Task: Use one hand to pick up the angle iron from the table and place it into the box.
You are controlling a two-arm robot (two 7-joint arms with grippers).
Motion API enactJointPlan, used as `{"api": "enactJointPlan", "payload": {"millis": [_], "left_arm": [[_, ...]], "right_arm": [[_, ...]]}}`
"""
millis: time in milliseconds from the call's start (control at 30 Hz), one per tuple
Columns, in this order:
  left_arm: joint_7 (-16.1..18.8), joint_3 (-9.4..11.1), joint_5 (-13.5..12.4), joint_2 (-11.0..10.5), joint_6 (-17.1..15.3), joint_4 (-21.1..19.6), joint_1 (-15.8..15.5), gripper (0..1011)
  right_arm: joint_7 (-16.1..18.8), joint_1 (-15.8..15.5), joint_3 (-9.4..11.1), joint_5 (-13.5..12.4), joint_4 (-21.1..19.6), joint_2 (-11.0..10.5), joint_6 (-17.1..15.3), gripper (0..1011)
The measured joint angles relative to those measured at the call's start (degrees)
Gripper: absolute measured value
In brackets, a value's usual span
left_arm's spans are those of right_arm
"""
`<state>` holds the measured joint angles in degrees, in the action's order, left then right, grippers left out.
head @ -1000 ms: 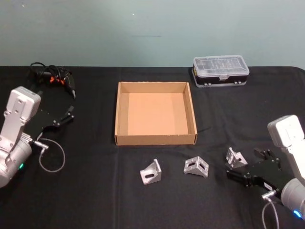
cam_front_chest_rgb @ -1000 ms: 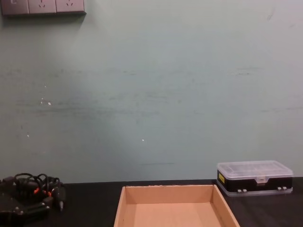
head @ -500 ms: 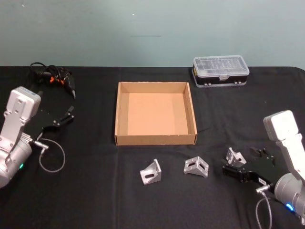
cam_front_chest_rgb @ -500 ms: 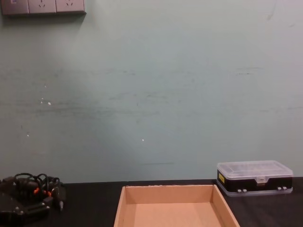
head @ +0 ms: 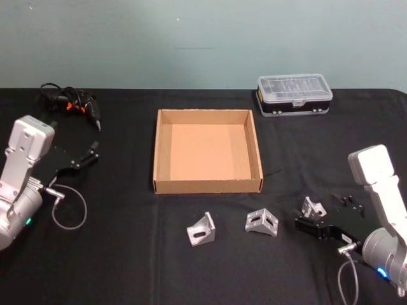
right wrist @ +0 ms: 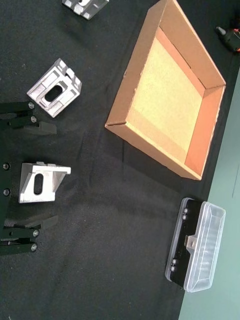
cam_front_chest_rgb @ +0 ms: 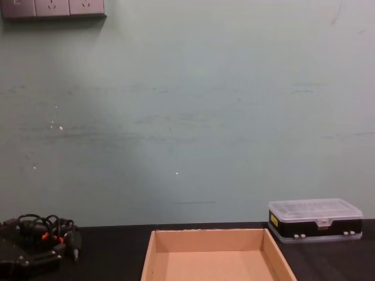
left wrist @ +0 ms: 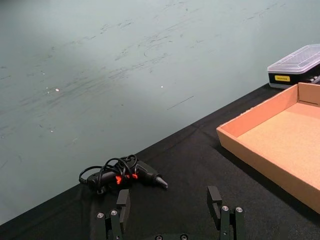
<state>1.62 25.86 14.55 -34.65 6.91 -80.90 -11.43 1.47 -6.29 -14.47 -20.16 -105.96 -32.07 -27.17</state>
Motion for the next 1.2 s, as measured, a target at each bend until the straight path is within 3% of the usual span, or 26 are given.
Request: {"api": "enactJointPlan", "payload": {"millis": [467,633,1100,1200], "left_arm": [[0.0,0.0,0.0,0.0,0.0,0.0,0.0,1011],[0.0,0.0,0.0,0.0,0.0,0.0,0.0,1011],[0.0,0.0,0.0,0.0,0.0,0.0,0.0,1011],[0.0,0.0,0.0,0.0,0.0,0.0,0.0,1011]], "right_arm": [[0.0,-0.1,0.0,-0.1,-0.2,-0.2,0.0,1004],[0.0,-0.1,0.0,-0.2,-0.2,-0.2,0.0,912],[0.0,-0.1,0.0,-0.2,-0.3,-0.3,0.1,459],[0.0,-0.1,0.0,-0.2,-0.3,-0.3,0.1,399]]}}
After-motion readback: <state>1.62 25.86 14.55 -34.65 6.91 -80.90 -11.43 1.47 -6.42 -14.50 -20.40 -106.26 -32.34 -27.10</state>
